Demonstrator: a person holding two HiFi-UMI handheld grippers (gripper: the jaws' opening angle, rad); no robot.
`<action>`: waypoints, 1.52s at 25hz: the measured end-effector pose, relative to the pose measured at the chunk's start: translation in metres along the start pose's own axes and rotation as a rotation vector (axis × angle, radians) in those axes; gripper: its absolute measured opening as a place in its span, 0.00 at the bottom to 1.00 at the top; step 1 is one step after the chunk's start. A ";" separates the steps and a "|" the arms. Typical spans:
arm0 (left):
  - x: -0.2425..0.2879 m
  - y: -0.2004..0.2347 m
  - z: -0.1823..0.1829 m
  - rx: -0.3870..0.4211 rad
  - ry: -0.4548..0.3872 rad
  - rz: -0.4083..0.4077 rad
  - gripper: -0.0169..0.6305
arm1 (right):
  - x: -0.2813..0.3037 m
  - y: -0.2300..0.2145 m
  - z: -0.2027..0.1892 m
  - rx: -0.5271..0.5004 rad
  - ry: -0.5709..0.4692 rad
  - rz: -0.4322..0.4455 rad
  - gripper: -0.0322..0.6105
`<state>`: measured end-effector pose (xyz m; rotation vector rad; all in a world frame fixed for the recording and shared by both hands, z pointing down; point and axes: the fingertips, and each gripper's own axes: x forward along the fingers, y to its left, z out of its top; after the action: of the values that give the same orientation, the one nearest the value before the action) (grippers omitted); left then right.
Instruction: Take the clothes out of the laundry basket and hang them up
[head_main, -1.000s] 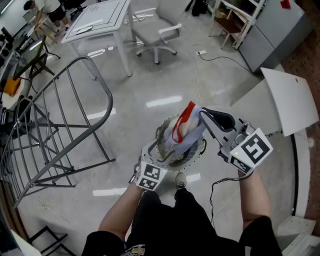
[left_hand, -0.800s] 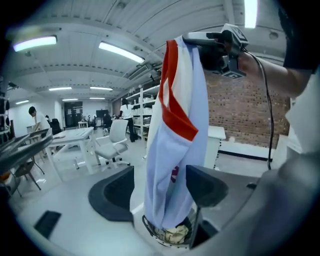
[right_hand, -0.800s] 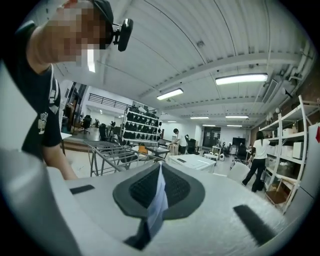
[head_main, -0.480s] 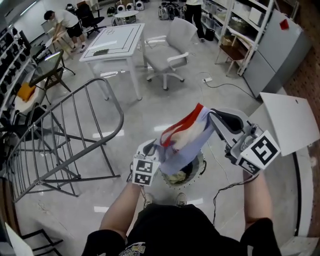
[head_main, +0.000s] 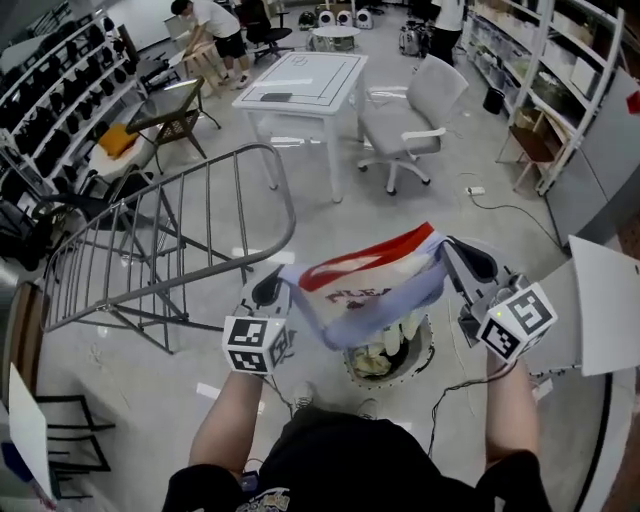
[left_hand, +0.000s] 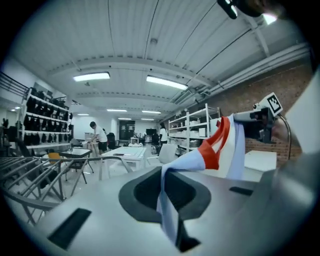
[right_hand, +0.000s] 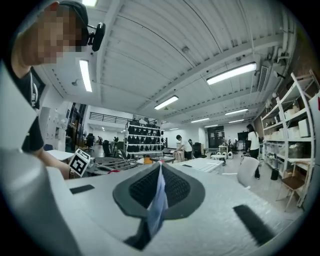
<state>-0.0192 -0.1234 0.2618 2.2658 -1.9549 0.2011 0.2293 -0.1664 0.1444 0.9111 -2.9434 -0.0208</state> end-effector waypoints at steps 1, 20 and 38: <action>-0.009 0.008 0.006 -0.003 -0.010 0.040 0.04 | 0.006 0.002 -0.003 0.012 -0.004 0.029 0.07; -0.231 0.161 0.079 0.063 -0.134 0.554 0.04 | 0.121 0.166 0.011 0.100 -0.053 0.414 0.07; -0.346 0.311 0.078 0.030 -0.179 0.517 0.04 | 0.200 0.334 0.032 0.071 -0.015 0.351 0.07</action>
<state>-0.3765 0.1518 0.1247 1.7992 -2.6165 0.0807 -0.1262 -0.0040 0.1336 0.3903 -3.0887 0.0944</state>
